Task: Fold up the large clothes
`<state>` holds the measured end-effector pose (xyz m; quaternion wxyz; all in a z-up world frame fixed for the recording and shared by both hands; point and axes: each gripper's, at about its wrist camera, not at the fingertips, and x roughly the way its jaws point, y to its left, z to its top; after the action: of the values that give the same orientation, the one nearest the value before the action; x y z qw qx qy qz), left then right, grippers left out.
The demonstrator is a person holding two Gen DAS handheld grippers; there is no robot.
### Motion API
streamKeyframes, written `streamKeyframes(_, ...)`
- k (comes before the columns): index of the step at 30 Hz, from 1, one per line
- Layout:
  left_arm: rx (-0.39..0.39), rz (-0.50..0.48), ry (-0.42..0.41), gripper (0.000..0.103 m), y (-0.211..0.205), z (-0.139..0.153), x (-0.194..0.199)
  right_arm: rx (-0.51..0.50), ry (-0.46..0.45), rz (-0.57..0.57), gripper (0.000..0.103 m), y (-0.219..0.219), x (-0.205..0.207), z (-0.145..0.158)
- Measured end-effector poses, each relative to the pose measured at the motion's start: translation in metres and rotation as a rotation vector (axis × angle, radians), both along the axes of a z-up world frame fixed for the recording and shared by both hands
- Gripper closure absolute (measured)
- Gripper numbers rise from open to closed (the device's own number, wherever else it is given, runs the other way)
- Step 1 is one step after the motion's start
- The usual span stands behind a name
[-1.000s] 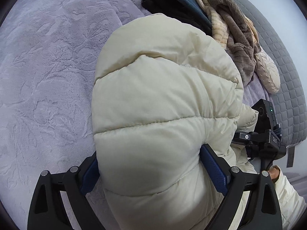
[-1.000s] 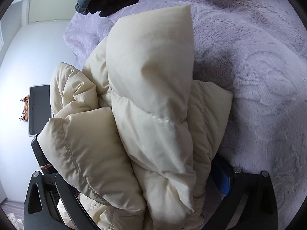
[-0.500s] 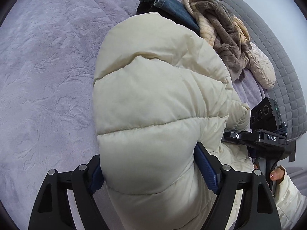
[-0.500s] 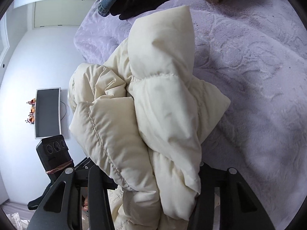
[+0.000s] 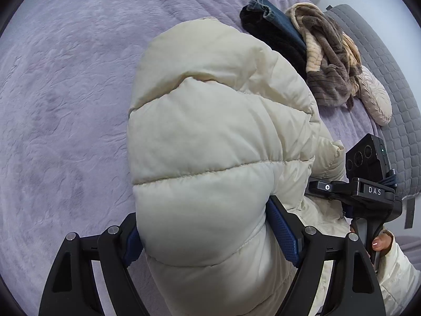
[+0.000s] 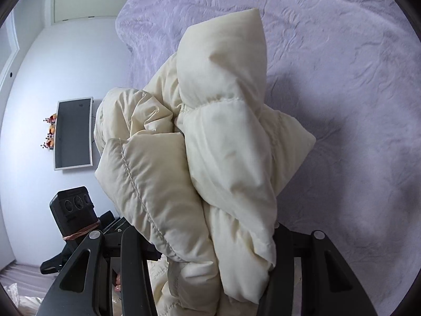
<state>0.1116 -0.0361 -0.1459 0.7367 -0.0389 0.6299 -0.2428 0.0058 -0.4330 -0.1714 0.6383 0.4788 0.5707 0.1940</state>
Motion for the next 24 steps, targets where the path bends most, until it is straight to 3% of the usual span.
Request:
streamKeyframes(5, 0.048, 0.035, 0.011, 0.020, 0.027, -0.018, -0.012, -0.017, 0.029, 0.022, 0.053, 0.028, 0.005, -0.011)
streamKeyframes(10, 0.061, 0.066, 0.017, 0.020, 0.039, -0.041, -0.018, -0.070, 0.055, 0.029, 0.052, 0.030, 0.014, -0.011)
streamKeyframes(12, 0.070, 0.067, 0.008, 0.019, 0.036, -0.044, -0.018, -0.099, 0.072, 0.029, 0.048, 0.028, 0.022, -0.009)
streamKeyframes(18, 0.077, 0.073, -0.001, 0.018, 0.023, -0.044, -0.018, -0.239, 0.118, 0.022, 0.038, 0.022, 0.018, 0.035)
streamKeyframes(23, 0.072, 0.081, 0.003, 0.018, 0.026, -0.046, -0.016, -0.397, 0.079, 0.018, 0.038, 0.021, -0.007, 0.097)
streamKeyframes(24, 0.072, 0.081, 0.003, 0.018, 0.027, -0.046, -0.016, -0.424, 0.058, 0.022, 0.045, 0.024, -0.012, 0.110)
